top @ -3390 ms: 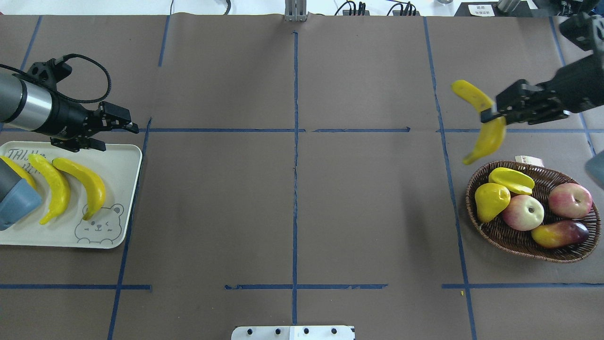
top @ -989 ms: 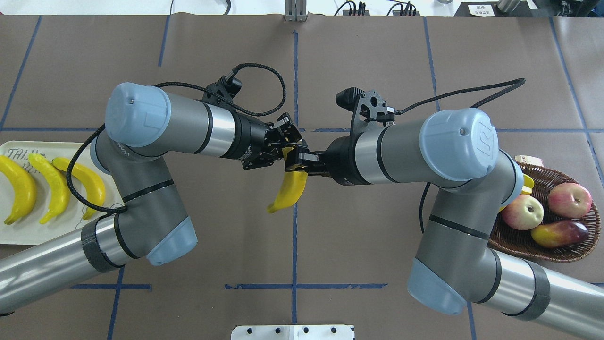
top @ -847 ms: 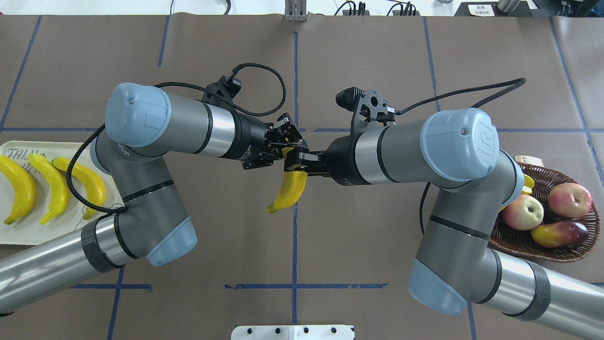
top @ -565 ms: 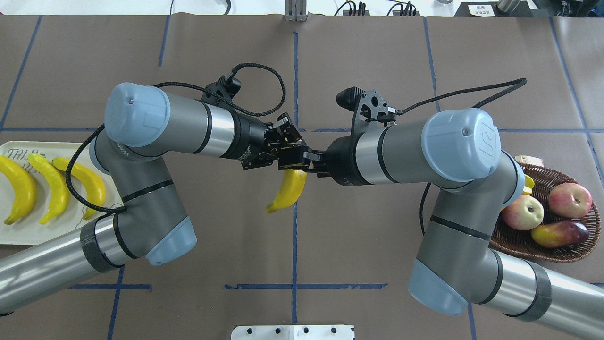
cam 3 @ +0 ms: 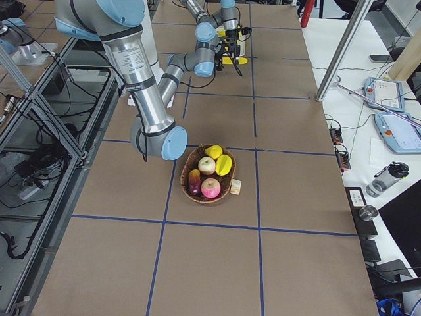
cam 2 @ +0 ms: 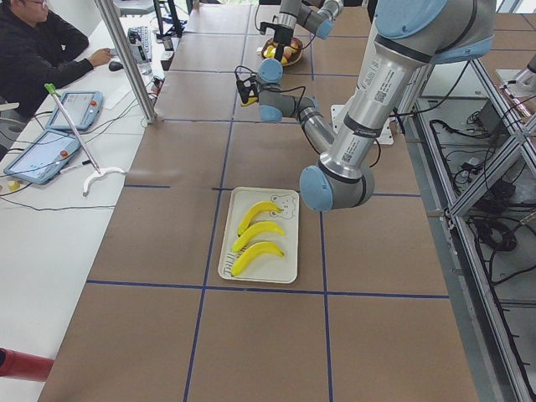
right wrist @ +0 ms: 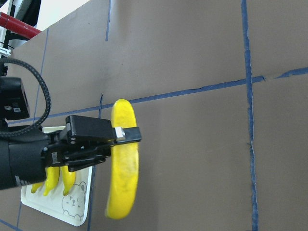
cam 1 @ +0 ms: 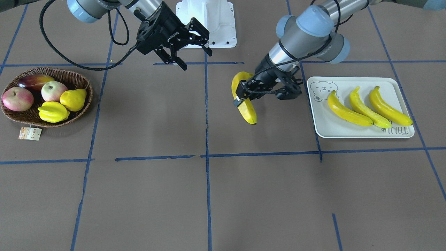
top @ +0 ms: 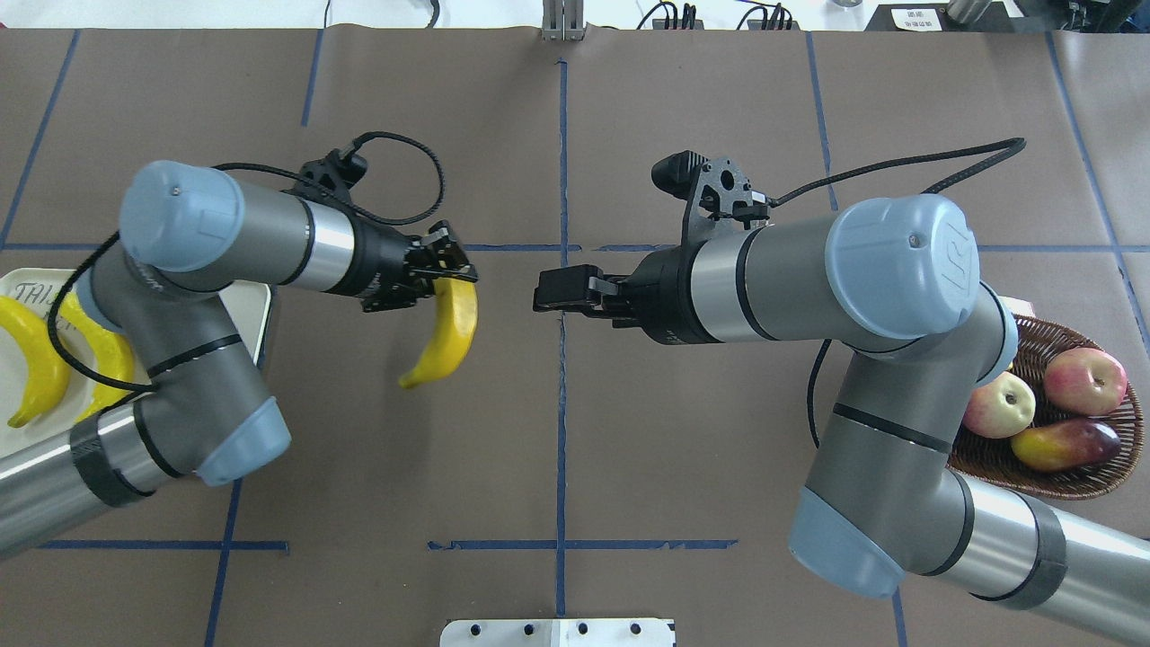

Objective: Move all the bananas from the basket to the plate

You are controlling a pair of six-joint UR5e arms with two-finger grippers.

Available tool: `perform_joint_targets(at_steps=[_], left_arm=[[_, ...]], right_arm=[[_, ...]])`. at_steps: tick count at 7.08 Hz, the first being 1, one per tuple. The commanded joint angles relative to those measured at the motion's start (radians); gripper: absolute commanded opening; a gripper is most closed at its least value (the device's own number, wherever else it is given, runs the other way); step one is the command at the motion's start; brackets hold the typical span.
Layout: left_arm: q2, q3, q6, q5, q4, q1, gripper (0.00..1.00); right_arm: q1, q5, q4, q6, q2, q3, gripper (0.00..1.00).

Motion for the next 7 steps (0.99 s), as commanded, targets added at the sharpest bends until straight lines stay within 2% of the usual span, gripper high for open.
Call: perform_joint_targets(at_steps=[1, 2, 4, 6, 7], left_arm=[[0.202, -0.01, 0.163, -0.098, 0.021, -0.15, 0.0], [0.278, -0.007, 0.26, -0.092, 0.014, -0.158, 0.0], [0.325, 0.014, 0.318, -0.084, 0.014, -0.161, 0.0], [0.345, 0.017, 0.318, -0.084, 0.013, -0.158, 0.0], [0.348, 0.02, 0.318, -0.075, 0.013, -0.157, 0.01]], right_arm=[[0.004, 0.0, -0.003, 0.001, -0.006, 0.004, 1.0], [0.009, -0.001, -0.003, 0.001, -0.006, 0.004, 1.0], [0.014, 0.0, -0.006, 0.001, -0.006, 0.004, 1.0], [0.061, 0.043, -0.01, -0.011, -0.114, 0.069, 1.0], [0.117, 0.11, -0.009, -0.03, -0.159, 0.071, 1.0]])
